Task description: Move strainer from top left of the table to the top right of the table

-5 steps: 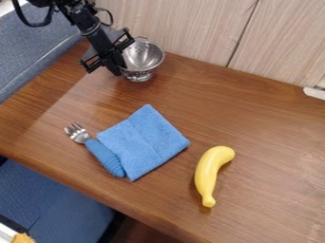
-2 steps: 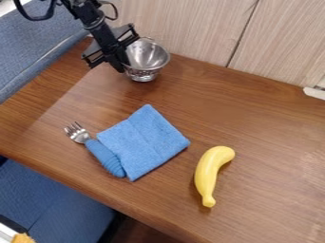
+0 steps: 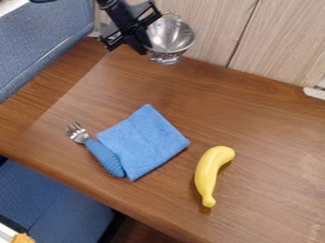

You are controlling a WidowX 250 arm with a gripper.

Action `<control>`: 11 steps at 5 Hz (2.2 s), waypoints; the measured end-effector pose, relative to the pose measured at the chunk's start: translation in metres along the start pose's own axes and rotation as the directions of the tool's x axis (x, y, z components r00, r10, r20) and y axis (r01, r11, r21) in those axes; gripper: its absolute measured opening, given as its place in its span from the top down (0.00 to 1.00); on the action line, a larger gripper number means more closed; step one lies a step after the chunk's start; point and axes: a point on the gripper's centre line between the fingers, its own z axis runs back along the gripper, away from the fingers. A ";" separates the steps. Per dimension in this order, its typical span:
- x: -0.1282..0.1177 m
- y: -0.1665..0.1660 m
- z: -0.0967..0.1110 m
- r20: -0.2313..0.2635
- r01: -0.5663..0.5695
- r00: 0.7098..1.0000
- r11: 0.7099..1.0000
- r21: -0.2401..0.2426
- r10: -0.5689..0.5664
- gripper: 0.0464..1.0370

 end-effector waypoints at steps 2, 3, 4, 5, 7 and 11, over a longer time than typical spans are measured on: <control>-0.051 -0.035 -0.010 -0.091 0.120 0.988 0.991 -0.063 -0.125 0.97; -0.075 -0.043 -0.021 -0.128 0.183 0.973 0.981 -0.061 -0.190 0.97; -0.090 -0.057 -0.027 -0.145 0.244 0.956 0.966 -0.091 -0.255 0.97; -0.102 -0.053 -0.045 -0.187 0.271 0.941 0.959 -0.086 -0.283 0.97; -0.119 -0.047 -0.075 -0.244 0.321 0.913 0.945 -0.066 -0.327 0.97; -0.121 -0.044 -0.081 -0.288 0.292 0.915 0.956 -0.016 -0.284 0.49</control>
